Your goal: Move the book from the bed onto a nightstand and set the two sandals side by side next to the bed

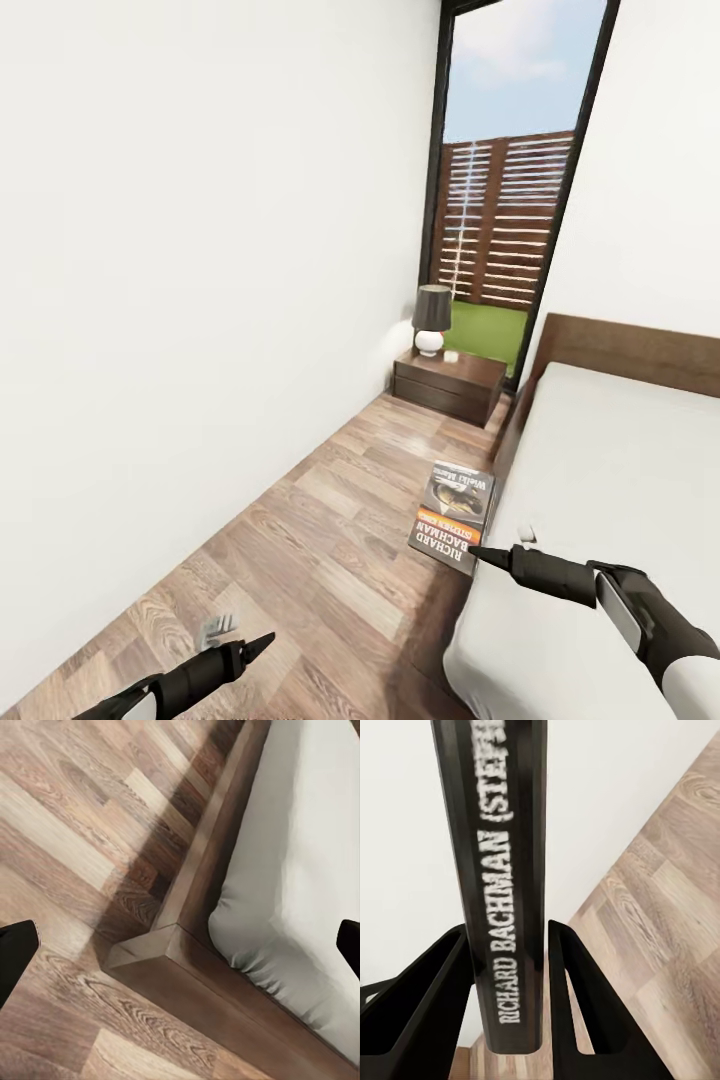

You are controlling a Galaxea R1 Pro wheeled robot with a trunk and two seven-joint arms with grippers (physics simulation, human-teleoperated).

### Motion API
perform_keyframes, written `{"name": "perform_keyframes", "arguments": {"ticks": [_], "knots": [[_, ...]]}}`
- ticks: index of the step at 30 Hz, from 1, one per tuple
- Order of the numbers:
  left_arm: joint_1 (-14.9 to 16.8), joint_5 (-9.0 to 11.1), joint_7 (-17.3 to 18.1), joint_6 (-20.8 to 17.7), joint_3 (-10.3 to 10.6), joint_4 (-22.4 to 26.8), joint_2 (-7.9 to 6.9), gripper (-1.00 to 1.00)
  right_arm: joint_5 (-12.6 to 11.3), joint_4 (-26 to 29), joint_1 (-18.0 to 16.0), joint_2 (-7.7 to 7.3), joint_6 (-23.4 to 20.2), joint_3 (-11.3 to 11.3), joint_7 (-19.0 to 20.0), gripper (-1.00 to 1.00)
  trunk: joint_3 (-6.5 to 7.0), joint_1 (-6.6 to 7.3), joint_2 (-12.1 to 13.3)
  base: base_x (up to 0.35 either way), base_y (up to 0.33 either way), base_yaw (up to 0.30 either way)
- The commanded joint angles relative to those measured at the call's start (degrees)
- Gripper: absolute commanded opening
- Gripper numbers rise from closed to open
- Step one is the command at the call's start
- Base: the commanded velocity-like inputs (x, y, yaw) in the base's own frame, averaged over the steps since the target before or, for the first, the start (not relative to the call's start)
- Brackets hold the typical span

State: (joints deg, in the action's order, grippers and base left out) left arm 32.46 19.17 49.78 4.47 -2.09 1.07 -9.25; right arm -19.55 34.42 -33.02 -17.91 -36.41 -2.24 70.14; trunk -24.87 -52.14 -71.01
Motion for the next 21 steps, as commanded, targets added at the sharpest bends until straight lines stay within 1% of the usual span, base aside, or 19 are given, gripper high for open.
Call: {"name": "perform_keyframes", "arguments": {"ticks": [1,14,16,17,18,19,20,21], "knots": [[0.06,-0.28,0.08,0.45,-0.20,-0.10,0.04,1.00,-0.40,0.05,-0.02,-0.02,-0.50,-0.04,0.00,-1.00,-0.06,0.00,-0.04,0.000,0.000,0.228],[0.06,-0.36,0.04,0.45,-0.20,-0.12,0.17,1.00,-0.32,0.03,-0.02,0.37,-0.50,-0.04,-0.19,-1.00,-0.06,0.00,-0.04,0.000,0.000,0.228],[0.06,-0.42,0.00,0.50,-0.20,-0.11,0.44,1.00,-0.31,0.01,-0.02,0.37,-0.50,-0.04,-0.25,-1.00,-0.06,0.00,-0.04,0.000,0.000,0.228],[0.06,-0.60,-0.07,0.60,-0.16,-0.10,0.98,1.00,-0.33,-0.07,-0.02,0.39,-0.50,-0.04,-0.37,-1.00,-0.06,0.00,-0.04,0.000,0.000,0.228],[-0.23,-1.45,-1.17,1.25,-0.09,-0.08,2.16,1.00,-0.37,-0.64,-0.02,0.38,-0.41,-0.04,-0.45,-1.00,-0.06,0.00,-0.04,0.000,0.000,0.228],[-0.46,-1.88,-1.78,1.56,-0.06,-0.07,2.49,1.00,-0.37,-0.98,-0.02,0.37,-0.30,-0.04,-0.47,-1.00,-0.06,0.00,-0.04,0.000,0.000,0.228],[-1.28,-3.58,-3.74,2.50,0.00,-0.06,3.13,1.00,-0.39,-2.55,-0.02,0.33,0.57,-0.04,-0.46,-1.00,-0.06,0.00,-0.04,0.000,0.000,0.225],[-1.57,-4.26,-4.38,2.74,0.02,-0.05,3.26,1.00,-0.39,-3.23,-0.02,0.30,1.11,-0.04,-0.46,-1.00,-0.06,0.00,-0.04,0.000,0.000,0.222]]}}
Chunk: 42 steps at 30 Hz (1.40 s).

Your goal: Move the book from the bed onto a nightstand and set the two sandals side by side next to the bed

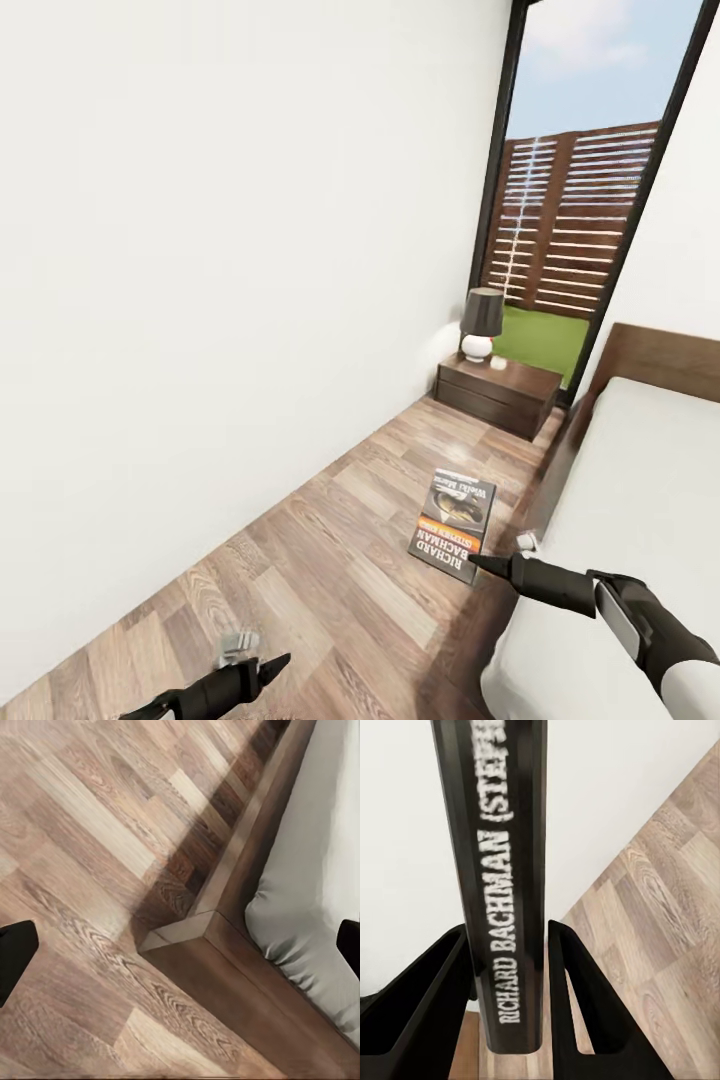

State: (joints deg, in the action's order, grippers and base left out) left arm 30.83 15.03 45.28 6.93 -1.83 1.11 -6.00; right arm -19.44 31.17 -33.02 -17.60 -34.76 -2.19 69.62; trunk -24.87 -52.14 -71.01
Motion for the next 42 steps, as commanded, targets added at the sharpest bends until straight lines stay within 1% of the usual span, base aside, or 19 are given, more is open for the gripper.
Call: {"name": "perform_keyframes", "arguments": {"ticks": [1,3,4,5,6,7,8,9,11,14,15,20,24,42], "knots": [[-0.58,-1.64,-1.12,0.63,-0.22,-0.08,0.20,1.00,-0.50,-1.52,-0.03,-0.11,0.87,-0.09,0.12,-1.00,-0.06,0.00,-0.04,0.000,0.000,0.222],[-2.37,-5.41,-3.42,1.08,-0.20,-0.07,0.46,1.00,-0.56,-5.20,-0.03,-0.24,4.44,-0.09,0.23,-1.00,-0.06,0.00,-0.04,0.000,0.000,0.221],[-3.60,-8.04,-4.50,1.33,-0.20,-0.07,0.56,1.00,-0.57,-7.73,-0.03,-0.27,6.59,-0.09,0.24,-1.00,-0.06,0.00,-0.04,0.000,0.000,0.222],[-5.70,-13.53,-6.61,2.04,-0.19,-0.06,1.00,1.00,-0.54,-12.87,-0.03,-0.28,10.89,-0.09,0.27,-1.00,-0.06,0.00,-0.04,0.000,0.000,0.224],[-6.43,-16.13,-7.64,2.53,-0.19,-0.06,1.43,1.00,-0.53,-14.86,-0.03,-0.26,12.91,-0.09,0.34,-1.00,-0.06,0.00,-0.04,0.000,0.000,0.226],[-7.30,-19.46,-9.11,3.18,-0.19,-0.06,2.23,1.00,-0.54,-16.74,-0.03,-0.25,15.24,-0.09,0.46,-1.00,-0.06,0.00,-0.04,0.000,0.000,0.231],[-7.80,-21.19,-10.15,3.49,-0.19,-0.06,2.64,1.00,-0.56,-17.47,-0.03,-0.25,16.19,-0.09,0.51,-1.00,-0.06,0.00,-0.04,0.000,0.000,0.233],[-8.57,-23.43,-12.20,3.87,-0.19,-0.06,3.12,1.00,-0.55,-18.44,-0.03,-0.24,17.38,-0.09,0.56,-1.00,-0.06,0.00,-0.04,0.000,0.000,0.236],[-8.79,-24.08,-13.01,3.98,-0.19,-0.06,3.28,1.00,-0.57,-18.75,-0.03,-0.24,17.74,-0.09,0.57,-1.00,-0.06,0.00,-0.04,0.000,0.000,0.223],[-8.90,-24.37,-13.47,4.03,-0.19,-0.06,3.40,1.00,-0.59,-19.82,-0.03,-0.34,17.99,-0.09,0.47,-1.00,-0.06,0.00,-0.04,0.000,0.000,0.099],[-8.92,-24.41,-13.57,4.04,-0.19,-0.06,3.43,1.00,-0.59,-21.77,-0.03,-0.38,18.58,-0.09,0.46,-1.00,-0.06,0.00,-0.04,0.000,0.000,0.024],[-8.94,-24.43,-13.63,4.05,-0.19,-0.06,3.45,1.00,-0.60,-24.11,-0.03,-0.40,21.39,-0.09,0.58,-1.00,-0.06,0.00,-0.04,0.000,0.000,0.010],[-8.94,-24.39,-13.63,4.05,-0.23,-0.06,3.45,1.00,-0.60,-24.46,-0.03,-0.39,21.98,-0.09,0.53,-1.00,-0.06,0.00,-0.04,0.000,0.000,0.001],[-8.94,-24.17,-13.72,4.05,-0.36,-0.03,3.36,1.00,-0.60,-24.93,-0.03,-0.41,22.19,-0.09,0.52,-1.00,-0.06,0.00,-0.04,0.000,0.000,0.000]]}}
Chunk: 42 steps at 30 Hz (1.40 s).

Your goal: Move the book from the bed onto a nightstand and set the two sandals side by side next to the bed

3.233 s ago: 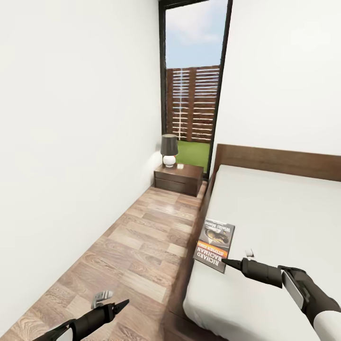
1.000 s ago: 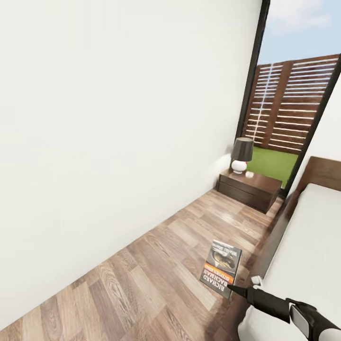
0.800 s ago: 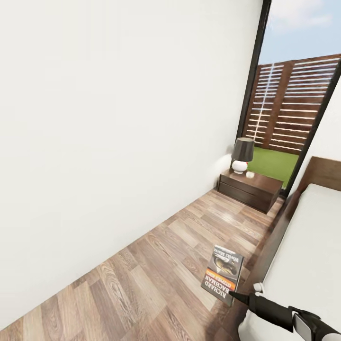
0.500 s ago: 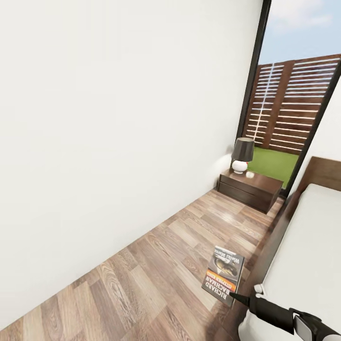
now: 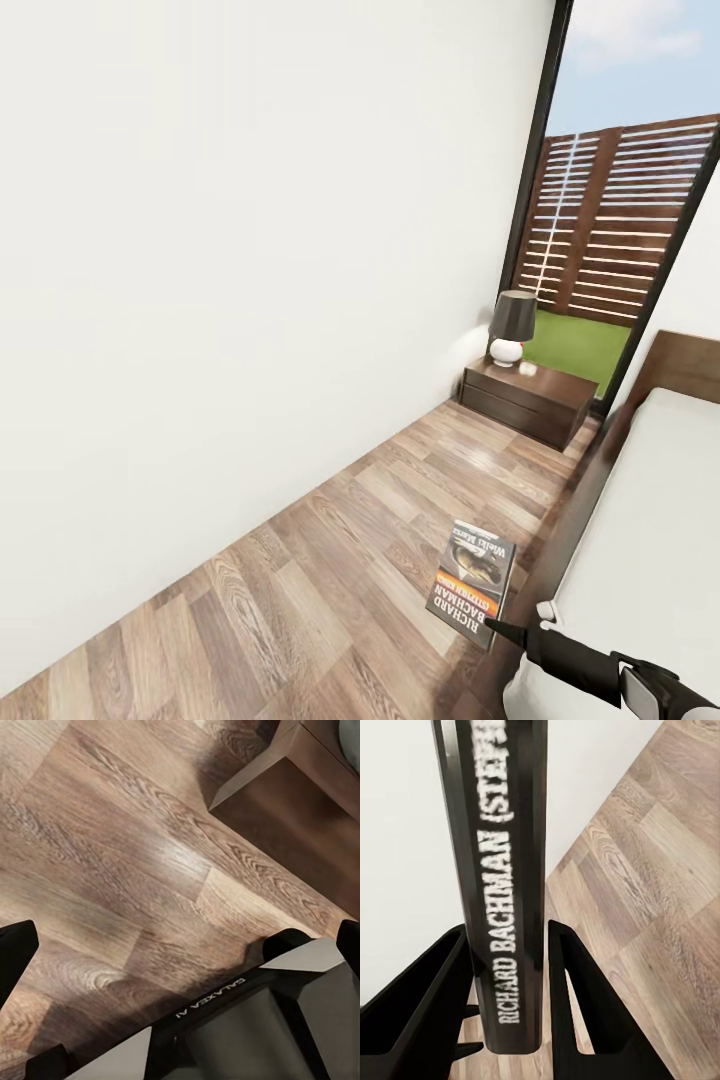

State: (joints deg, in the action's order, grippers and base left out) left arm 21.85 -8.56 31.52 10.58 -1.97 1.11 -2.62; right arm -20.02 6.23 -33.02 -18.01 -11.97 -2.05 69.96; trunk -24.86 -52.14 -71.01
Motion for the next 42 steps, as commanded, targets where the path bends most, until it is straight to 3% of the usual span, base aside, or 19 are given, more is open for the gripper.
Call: {"name": "perform_keyframes", "arguments": {"ticks": [1,22,42], "knots": [[0.04,-0.58,0.04,0.41,-0.23,-0.04,-0.01,1.00,-0.01,0.01,-0.03,0.00,-0.60,-0.23,0.18,-1.00,-0.06,0.00,-0.04,0.000,0.000,0.000],[0.04,-0.58,0.05,0.41,-0.23,-0.06,0.00,1.00,-0.01,-0.06,-0.03,0.08,-0.54,-0.23,-0.25,-1.00,-0.90,0.00,-0.04,0.000,0.000,0.000],[0.04,-0.58,0.04,0.41,-0.23,-0.06,0.03,1.00,-0.01,-0.08,-0.03,0.08,-0.54,-0.23,-0.23,-1.00,0.79,0.00,-0.04,0.000,0.000,0.000]]}}
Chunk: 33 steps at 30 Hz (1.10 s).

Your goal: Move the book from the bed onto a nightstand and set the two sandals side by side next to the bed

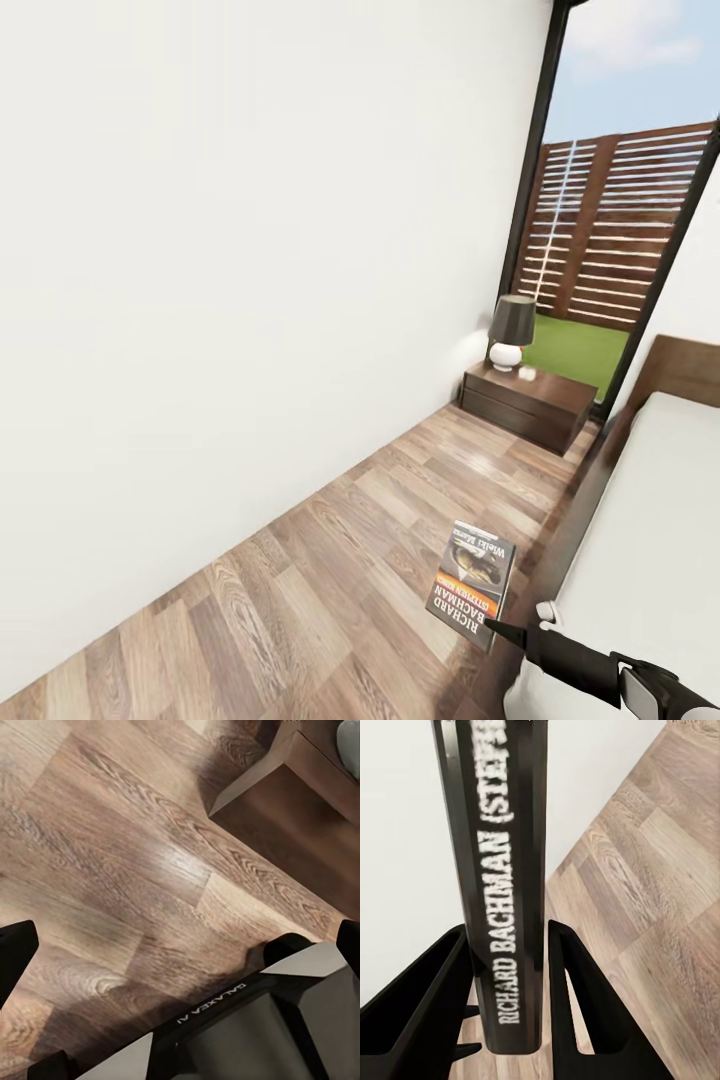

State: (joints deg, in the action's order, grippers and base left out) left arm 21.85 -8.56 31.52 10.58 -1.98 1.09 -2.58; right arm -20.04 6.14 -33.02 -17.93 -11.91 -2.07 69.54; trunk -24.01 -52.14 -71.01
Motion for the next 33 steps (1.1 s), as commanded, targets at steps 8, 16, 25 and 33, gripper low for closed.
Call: {"name": "perform_keyframes", "arguments": {"ticks": [8,16,25,33], "knots": [[0.04,-0.58,0.06,0.41,-0.22,-0.03,0.02,1.00,0.00,0.01,-0.03,0.00,-0.58,-0.21,0.19,-1.00,0.68,0.00,-0.04,0.000,0.000,0.000],[0.04,-0.58,0.09,0.41,-0.22,-0.03,0.03,1.00,0.00,0.01,-0.03,0.00,-0.65,-0.21,0.16,-1.00,1.42,0.00,-0.04,0.000,0.000,0.000],[0.04,-0.58,0.08,0.41,-0.22,-0.03,0.02,1.00,0.06,0.05,-0.03,0.23,-0.66,-0.21,0.16,-1.00,1.69,0.00,-0.04,0.000,0.000,0.056],[0.04,-0.58,0.09,0.41,-0.22,-0.03,0.03,1.00,0.08,0.01,-0.03,0.26,-0.66,-0.21,0.16,-1.00,1.39,0.00,-0.04,0.000,0.000,0.249]]}}
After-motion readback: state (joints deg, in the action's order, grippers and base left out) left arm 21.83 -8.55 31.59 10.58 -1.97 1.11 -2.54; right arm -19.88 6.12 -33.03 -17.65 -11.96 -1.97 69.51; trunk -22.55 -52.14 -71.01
